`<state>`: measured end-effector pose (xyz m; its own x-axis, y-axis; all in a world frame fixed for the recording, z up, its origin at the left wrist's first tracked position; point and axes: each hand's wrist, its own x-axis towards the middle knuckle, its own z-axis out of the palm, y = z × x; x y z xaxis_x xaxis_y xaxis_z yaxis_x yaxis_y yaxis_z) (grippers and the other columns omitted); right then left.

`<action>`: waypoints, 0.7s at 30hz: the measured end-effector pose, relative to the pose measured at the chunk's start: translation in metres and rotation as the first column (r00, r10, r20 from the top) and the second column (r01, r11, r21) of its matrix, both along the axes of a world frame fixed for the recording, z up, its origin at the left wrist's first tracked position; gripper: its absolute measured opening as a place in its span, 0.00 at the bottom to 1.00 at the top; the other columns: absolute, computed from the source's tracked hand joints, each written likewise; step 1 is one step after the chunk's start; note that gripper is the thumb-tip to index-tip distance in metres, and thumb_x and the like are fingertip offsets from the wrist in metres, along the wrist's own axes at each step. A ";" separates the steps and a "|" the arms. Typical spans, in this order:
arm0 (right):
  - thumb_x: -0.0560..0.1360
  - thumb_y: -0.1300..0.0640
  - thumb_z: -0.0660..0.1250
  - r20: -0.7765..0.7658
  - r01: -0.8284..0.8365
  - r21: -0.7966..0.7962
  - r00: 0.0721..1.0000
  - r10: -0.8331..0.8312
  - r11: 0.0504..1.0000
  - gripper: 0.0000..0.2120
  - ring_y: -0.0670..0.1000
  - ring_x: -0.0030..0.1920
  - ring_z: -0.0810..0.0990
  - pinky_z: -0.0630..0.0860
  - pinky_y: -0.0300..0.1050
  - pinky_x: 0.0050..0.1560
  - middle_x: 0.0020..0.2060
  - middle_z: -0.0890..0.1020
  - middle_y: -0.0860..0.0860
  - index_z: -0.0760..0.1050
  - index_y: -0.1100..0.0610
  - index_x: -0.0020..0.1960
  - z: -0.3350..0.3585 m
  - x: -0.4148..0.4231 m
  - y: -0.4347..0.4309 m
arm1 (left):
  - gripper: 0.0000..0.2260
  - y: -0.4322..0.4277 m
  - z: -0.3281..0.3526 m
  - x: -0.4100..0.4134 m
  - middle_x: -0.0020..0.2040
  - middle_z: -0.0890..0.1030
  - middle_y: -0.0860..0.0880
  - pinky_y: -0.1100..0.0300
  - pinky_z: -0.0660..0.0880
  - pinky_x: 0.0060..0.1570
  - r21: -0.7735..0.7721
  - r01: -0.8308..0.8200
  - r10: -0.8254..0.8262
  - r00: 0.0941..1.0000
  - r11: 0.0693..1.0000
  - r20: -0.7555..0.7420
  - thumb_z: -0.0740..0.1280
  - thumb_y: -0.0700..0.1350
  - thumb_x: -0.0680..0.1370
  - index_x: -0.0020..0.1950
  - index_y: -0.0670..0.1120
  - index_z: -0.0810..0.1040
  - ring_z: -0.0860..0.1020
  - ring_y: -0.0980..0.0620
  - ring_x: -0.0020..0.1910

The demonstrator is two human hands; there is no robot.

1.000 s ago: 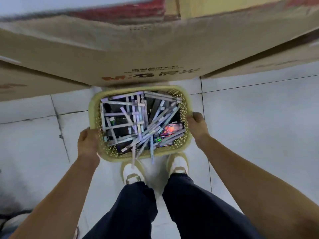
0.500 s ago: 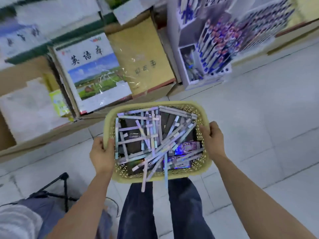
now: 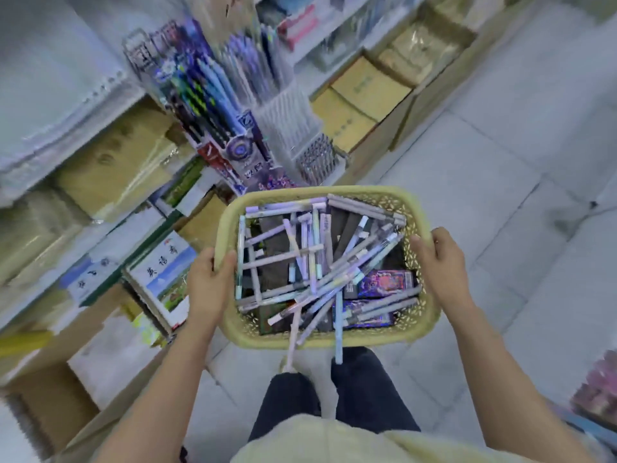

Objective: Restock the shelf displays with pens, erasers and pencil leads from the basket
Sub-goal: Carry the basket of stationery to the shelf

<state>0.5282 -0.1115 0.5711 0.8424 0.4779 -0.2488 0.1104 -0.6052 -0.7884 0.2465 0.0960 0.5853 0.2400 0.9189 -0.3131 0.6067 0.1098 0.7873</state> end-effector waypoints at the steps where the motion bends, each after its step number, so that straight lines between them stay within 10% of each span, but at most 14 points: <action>1: 0.78 0.53 0.65 0.011 0.031 0.009 0.999 -0.031 0.999 0.14 0.36 0.27 0.69 0.66 0.29 0.29 0.29 0.69 0.47 0.64 0.50 0.37 0.011 0.011 -0.006 | 0.09 0.001 0.011 0.017 0.35 0.74 0.51 0.55 0.67 0.37 0.023 0.041 -0.041 0.999 0.999 0.000 0.63 0.51 0.80 0.43 0.49 0.74 0.72 0.55 0.33; 21: 0.78 0.50 0.65 0.060 0.619 0.013 0.784 -0.618 0.786 0.12 0.52 0.37 0.73 0.69 0.48 0.39 0.36 0.77 0.54 0.72 0.58 0.44 0.065 0.216 -0.048 | 0.05 0.079 0.069 0.411 0.38 0.78 0.54 0.65 0.70 0.35 0.007 0.652 -0.650 0.755 0.758 0.086 0.63 0.50 0.81 0.45 0.55 0.76 0.75 0.61 0.36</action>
